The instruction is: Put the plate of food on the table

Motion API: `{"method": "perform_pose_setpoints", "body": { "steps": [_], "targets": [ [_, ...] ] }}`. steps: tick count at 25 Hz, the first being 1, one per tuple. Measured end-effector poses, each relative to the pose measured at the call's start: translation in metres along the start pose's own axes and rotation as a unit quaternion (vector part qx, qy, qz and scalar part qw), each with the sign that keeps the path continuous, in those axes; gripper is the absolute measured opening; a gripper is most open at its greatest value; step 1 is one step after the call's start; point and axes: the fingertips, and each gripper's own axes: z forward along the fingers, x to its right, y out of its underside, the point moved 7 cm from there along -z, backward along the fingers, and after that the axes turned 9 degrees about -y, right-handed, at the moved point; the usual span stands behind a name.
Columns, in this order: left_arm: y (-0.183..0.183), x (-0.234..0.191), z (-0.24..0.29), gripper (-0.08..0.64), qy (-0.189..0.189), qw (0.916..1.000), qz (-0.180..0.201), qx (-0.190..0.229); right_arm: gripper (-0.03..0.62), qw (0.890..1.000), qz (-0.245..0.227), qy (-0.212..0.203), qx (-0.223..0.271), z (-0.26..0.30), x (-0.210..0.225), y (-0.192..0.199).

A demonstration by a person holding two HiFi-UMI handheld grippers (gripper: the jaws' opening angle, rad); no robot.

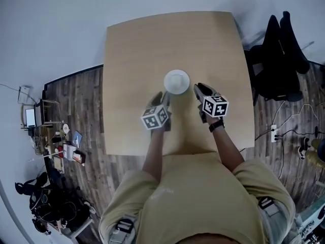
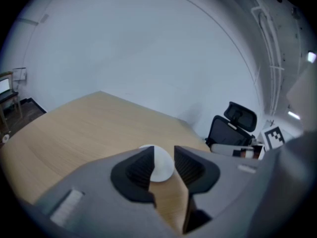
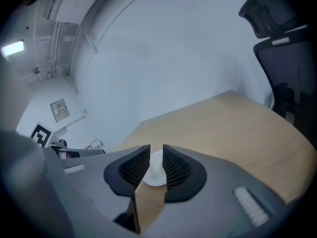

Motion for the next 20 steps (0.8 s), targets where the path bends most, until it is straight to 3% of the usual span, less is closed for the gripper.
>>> {"method": "perform_pose_setpoints", "body": {
  "steps": [9, 20],
  "targets": [
    [-0.01, 0.065, -0.095, 0.106, 0.019, 0.9935, 0.047, 0.102, 0.064, 0.996, -0.068, -0.046, 0.036, -0.083, -0.062, 0.001],
    [0.018, 0.093, -0.179, 0.091, 0.008, 0.9866, 0.081, 0.141, 0.04, 0.987, -0.099, -0.083, 0.097, -0.139, -0.123, 0.005]
  ]
}}
